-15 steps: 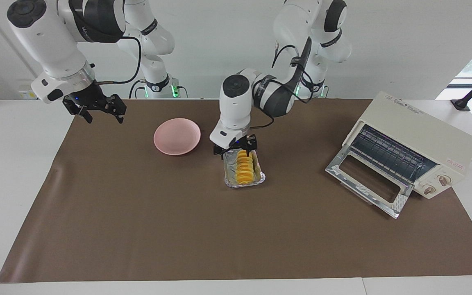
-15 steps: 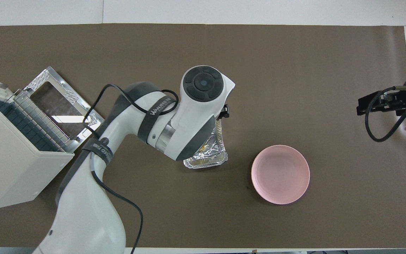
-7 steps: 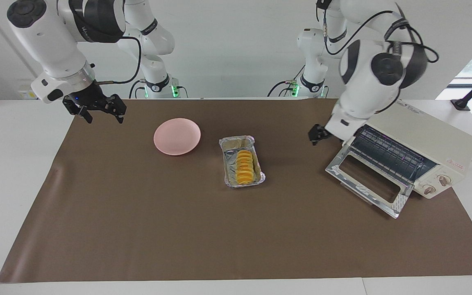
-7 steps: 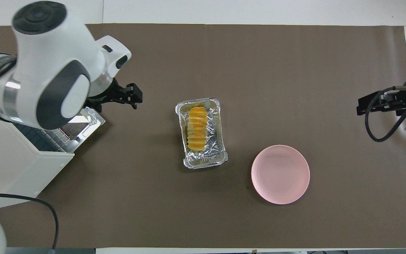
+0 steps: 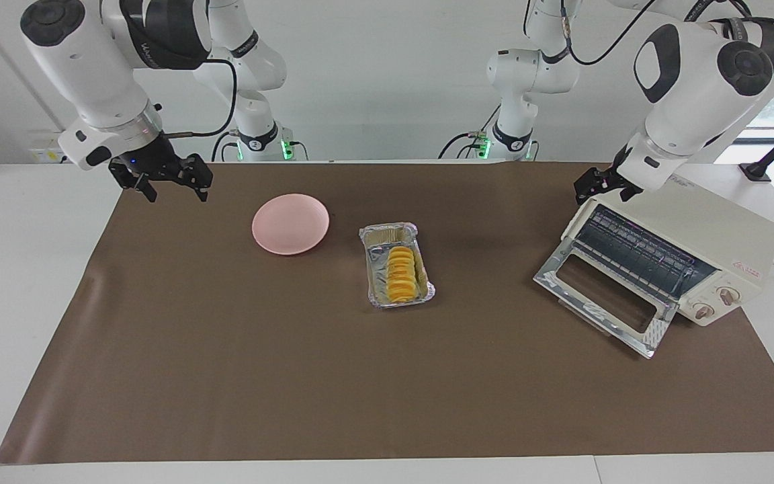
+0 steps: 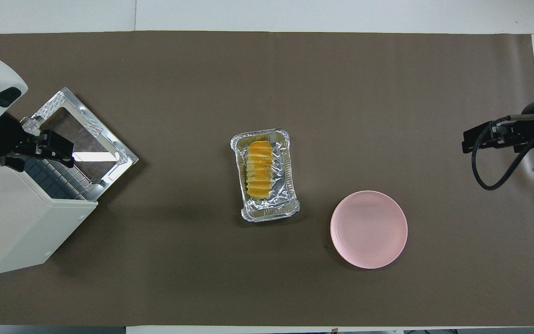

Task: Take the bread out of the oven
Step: 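Reach the right gripper to the foil tray edge and grasp it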

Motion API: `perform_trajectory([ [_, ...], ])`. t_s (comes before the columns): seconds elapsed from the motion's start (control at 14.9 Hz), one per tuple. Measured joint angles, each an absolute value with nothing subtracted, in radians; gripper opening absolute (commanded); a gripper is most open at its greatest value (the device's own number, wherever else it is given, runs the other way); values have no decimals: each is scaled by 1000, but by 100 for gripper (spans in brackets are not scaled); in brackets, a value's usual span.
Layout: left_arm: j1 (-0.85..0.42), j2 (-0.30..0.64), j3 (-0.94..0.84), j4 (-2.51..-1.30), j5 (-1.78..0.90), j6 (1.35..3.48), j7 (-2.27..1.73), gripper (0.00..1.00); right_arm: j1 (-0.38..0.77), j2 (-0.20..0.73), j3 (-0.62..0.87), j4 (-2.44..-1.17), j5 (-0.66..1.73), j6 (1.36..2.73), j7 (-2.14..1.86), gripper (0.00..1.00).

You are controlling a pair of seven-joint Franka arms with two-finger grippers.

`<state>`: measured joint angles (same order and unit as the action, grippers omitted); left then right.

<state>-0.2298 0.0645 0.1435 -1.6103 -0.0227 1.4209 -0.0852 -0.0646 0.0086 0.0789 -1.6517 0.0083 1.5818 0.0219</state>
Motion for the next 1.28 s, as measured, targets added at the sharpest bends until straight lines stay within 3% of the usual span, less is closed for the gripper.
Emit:
perform_trajectory([
  [0.34, -225, -15, 145, -1668, -20, 1369, -83, 100, 48, 19, 91, -1665, 9, 1678, 33, 100],
  [0.54, -225, -51, 144, -1715, -19, 1378, -83, 100, 131, 74, 94, -1676, 10, 1739, 118, 100],
  [1.07, -211, -40, 138, -1725, -19, 1452, -80, 100, 333, 250, 95, -1647, 19, 1897, 305, 100],
  [1.28, -132, -40, 52, -1725, -17, 1449, -37, 100, 369, 297, 95, -1646, 24, 1943, 363, 100],
])
